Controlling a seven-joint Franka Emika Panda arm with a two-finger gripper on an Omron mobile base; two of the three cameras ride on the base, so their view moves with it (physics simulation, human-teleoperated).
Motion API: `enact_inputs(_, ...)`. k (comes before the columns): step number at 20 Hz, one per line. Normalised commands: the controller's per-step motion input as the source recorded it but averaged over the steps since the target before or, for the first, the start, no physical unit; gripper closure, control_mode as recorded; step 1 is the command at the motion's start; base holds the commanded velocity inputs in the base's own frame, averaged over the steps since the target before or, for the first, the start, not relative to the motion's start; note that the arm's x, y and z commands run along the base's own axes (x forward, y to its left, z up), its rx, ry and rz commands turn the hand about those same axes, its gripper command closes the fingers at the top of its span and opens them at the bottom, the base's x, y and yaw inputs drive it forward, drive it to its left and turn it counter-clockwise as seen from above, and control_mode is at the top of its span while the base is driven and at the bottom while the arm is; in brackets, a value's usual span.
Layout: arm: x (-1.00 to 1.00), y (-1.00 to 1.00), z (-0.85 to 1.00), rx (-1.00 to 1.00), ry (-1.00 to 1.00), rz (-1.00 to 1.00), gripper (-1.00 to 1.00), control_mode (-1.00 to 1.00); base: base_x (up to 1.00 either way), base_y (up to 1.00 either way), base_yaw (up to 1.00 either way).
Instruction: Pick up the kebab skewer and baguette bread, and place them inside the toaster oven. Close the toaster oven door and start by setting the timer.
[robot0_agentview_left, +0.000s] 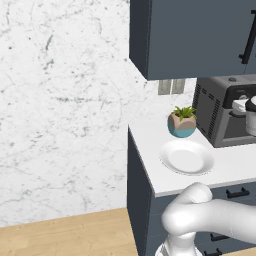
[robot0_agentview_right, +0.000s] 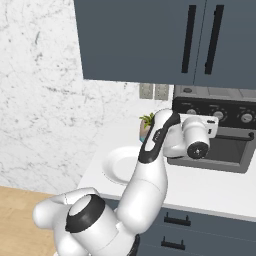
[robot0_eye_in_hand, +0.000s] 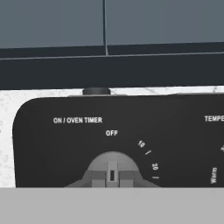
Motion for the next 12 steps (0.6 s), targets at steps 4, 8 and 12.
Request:
enact_inputs(4, 0.0, 0.0, 0.0, 0.0, 0.0, 0.0, 1.0, -1.0, 0.0, 0.0, 0.0)
enact_inputs(8, 0.02, 0.0, -0.09, 0.0, -0.01, 0.0, 1.0, -1.0, 0.0, 0.0, 0.0)
enact_inputs(12, 0.1, 0.0, -0.1, 0.0, -0.02, 0.0, 1.0, -1.0, 0.0, 0.0, 0.0)
